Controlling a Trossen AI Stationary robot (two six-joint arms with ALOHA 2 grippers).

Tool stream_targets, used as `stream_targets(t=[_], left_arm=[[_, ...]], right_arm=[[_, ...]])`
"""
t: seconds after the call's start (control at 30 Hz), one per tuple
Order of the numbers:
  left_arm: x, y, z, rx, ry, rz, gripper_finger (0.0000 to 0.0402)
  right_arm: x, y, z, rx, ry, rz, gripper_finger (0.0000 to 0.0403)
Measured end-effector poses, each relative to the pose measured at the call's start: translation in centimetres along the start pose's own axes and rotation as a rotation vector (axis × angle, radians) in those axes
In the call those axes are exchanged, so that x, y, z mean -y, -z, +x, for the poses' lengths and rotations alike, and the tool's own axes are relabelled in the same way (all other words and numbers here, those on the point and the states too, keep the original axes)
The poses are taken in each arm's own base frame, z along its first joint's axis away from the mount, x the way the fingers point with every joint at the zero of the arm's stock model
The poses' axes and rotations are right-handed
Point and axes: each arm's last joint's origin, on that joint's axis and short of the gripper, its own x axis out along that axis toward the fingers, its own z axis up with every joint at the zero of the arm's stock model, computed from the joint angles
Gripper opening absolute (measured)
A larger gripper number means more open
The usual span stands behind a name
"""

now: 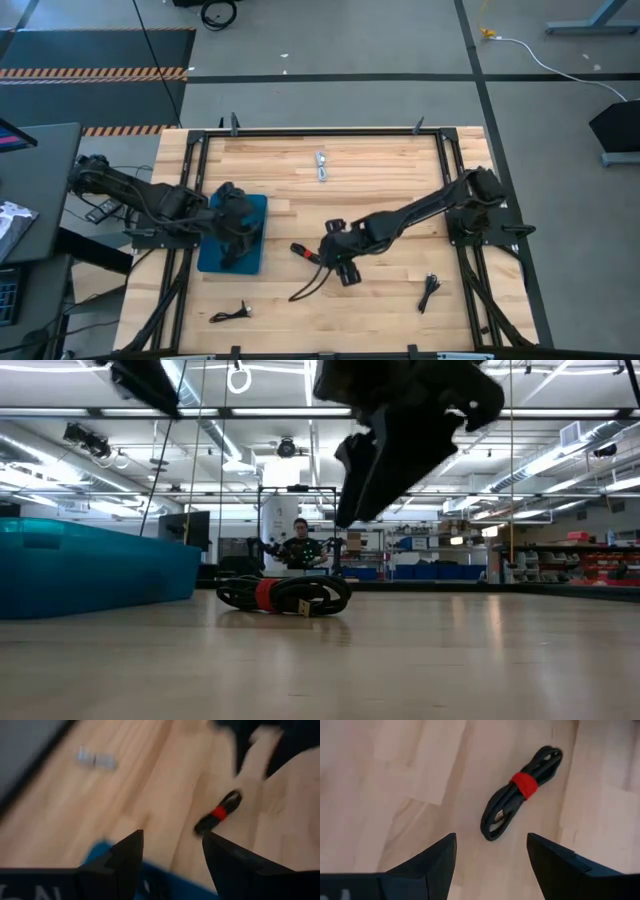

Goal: Pick and place USB-C Cables
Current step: Put the middle black charger cable into the blue bin

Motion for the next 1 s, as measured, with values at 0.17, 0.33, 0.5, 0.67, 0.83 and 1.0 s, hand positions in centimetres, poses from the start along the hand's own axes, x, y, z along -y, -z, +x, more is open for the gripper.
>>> stream_targets(t=[0.17, 0.33, 0.5, 0.67, 0.83, 1.0], left_arm=[[0.6, -1.0, 0.2, 0.092, 0.035, 0.132, 0.0211], [0.7, -1.0, 0.3, 0.092, 0.032, 0.189, 0.0211], [0.8, -1.1, 0.3, 0.098, 0.037, 0.208, 0.0211], [0.8, -1.1, 0.3, 0.1, 0.043, 0.201, 0.0211], [0.9, -1.1, 0.3, 0.105, 0.046, 0.196, 0.0211], [1.1, -1.0, 0.2, 0.105, 0.056, 0.181, 0.0211]], right_arm=[[-0.3, 0.1, 2.0, -0.005, 0.059, 0.042, 0.0248], [-0.5, 0.2, 3.6, 0.001, 0.065, 0.077, 0.0248], [-0.4, 0.0, 4.2, 0.032, 0.089, 0.126, 0.0246], [-0.5, 0.0, 4.5, 0.034, 0.126, 0.146, 0.0224], [-0.6, 0.5, 5.6, -0.001, 0.13, 0.143, 0.0187], [-0.6, 0.9, 6.7, -0.023, 0.164, 0.106, 0.0144]])
